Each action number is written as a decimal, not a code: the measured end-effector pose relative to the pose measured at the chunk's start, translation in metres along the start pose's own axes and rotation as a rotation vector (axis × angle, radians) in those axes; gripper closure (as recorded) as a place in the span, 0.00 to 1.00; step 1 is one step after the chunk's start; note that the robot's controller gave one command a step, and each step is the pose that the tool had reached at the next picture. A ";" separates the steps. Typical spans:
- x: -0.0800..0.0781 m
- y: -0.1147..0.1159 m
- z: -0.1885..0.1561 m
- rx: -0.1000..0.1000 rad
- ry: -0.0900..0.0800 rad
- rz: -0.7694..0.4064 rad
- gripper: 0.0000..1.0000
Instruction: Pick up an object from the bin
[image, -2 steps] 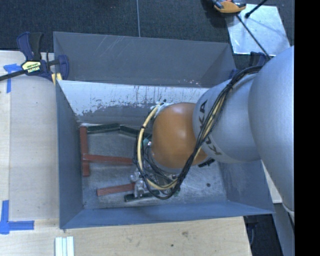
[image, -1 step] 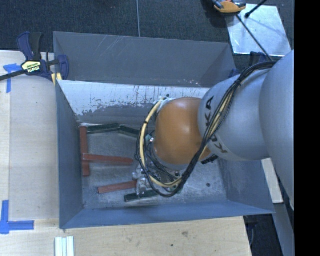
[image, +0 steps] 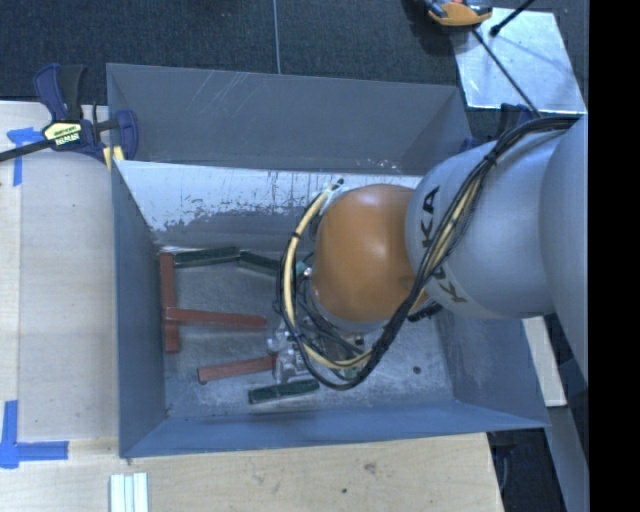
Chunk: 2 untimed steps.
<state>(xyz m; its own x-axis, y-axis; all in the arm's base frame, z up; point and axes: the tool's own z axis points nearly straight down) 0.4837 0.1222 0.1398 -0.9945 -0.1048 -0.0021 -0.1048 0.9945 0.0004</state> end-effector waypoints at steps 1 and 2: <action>0.000 0.000 -0.014 0.000 0.001 -0.001 1.00; -0.001 0.000 -0.026 0.000 -0.002 0.000 1.00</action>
Offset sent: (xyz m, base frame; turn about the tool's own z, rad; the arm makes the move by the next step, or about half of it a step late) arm -0.0001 0.0002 0.0396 0.0000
